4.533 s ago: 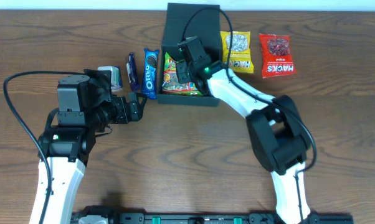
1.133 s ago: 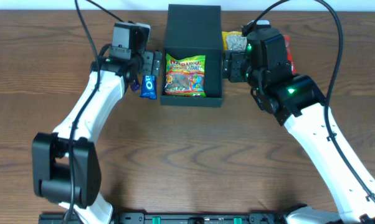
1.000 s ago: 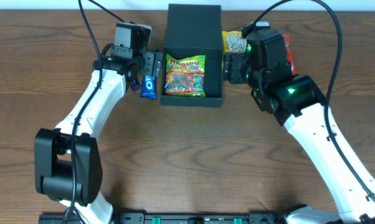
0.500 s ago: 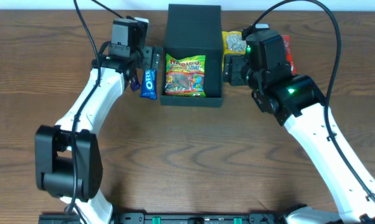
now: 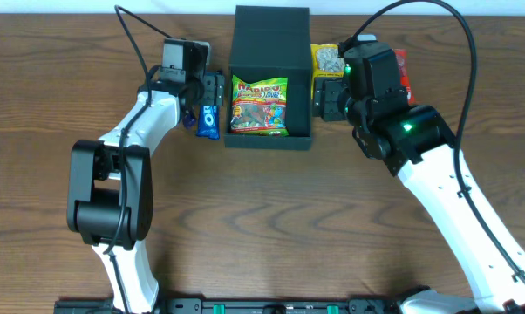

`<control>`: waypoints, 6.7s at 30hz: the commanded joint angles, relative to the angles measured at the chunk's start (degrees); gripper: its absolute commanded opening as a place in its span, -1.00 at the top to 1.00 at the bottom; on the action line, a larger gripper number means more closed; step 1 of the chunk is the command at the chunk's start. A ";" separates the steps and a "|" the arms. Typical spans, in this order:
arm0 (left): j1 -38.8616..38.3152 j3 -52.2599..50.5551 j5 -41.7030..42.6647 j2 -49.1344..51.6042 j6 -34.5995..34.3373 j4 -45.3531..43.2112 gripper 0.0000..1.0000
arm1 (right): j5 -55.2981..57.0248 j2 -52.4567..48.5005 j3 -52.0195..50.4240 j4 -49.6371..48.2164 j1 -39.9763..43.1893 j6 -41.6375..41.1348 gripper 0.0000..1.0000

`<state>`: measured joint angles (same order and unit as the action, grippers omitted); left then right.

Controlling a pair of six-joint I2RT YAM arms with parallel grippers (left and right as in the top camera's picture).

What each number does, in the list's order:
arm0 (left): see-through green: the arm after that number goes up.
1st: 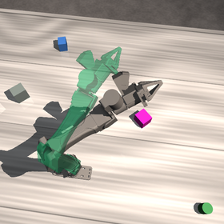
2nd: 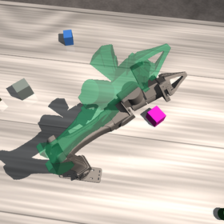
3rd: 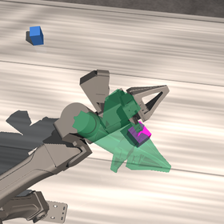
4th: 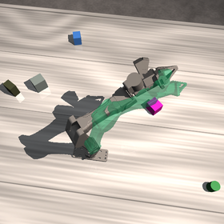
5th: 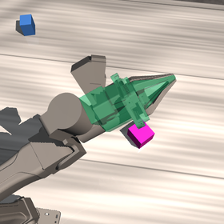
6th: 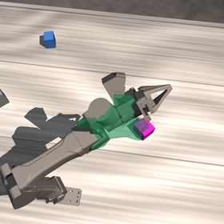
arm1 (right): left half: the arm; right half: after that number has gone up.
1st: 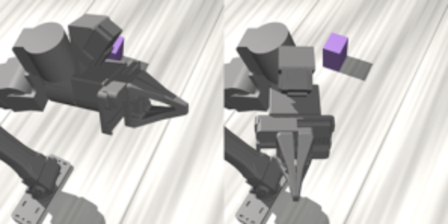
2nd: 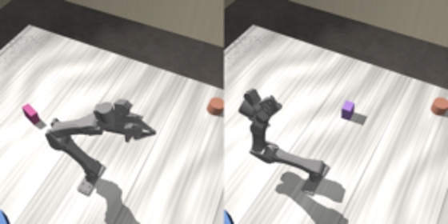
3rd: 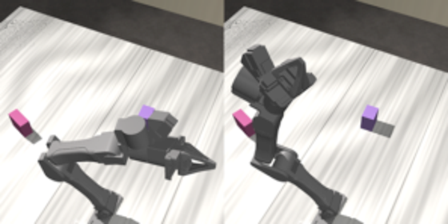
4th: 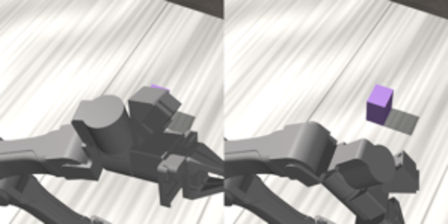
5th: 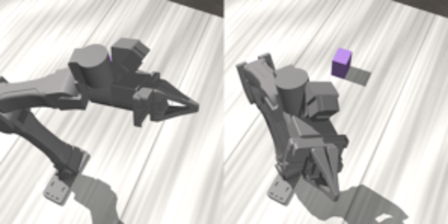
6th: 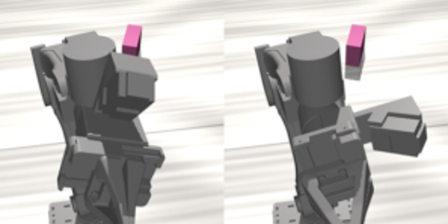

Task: Pack container
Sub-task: 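Grasp the blue Oreo pack with the left gripper, then carry the Oreo pack into the box and release it, then withdraw the left gripper and grasp the yellow HACKS bag with the right, then lift the yellow HACKS bag and move it over the box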

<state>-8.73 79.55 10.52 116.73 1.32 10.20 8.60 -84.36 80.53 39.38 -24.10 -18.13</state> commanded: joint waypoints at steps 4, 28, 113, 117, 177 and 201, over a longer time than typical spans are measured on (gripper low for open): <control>0.02 0.94 1.81 2.47 -0.28 -0.13 -0.54 | 0.24 0.02 0.42 0.04 0.57 1.07 -0.61; -2.27 0.94 -5.01 6.56 -0.24 -0.48 0.15 | 0.63 0.02 0.42 0.04 1.11 1.09 -0.65; -20.35 0.96 -3.08 -14.12 -17.70 -3.61 -0.90 | 6.56 13.11 0.42 9.42 9.64 1.09 -0.82; -15.39 0.96 -9.55 -18.62 -14.10 1.57 -0.90 | 7.06 12.79 0.35 6.75 11.61 3.19 -0.84; -4.68 0.96 -10.95 -20.96 -7.69 9.25 -0.91 | -7.54 -46.01 0.35 -47.34 14.34 9.79 0.63; -4.68 0.96 -11.17 -20.96 -7.65 9.20 -0.90 | -7.61 -28.39 0.35 -47.08 14.29 10.75 0.98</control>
<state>-13.56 79.79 -0.03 96.75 -7.20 19.33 0.84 -116.60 80.79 -7.20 -9.45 -9.41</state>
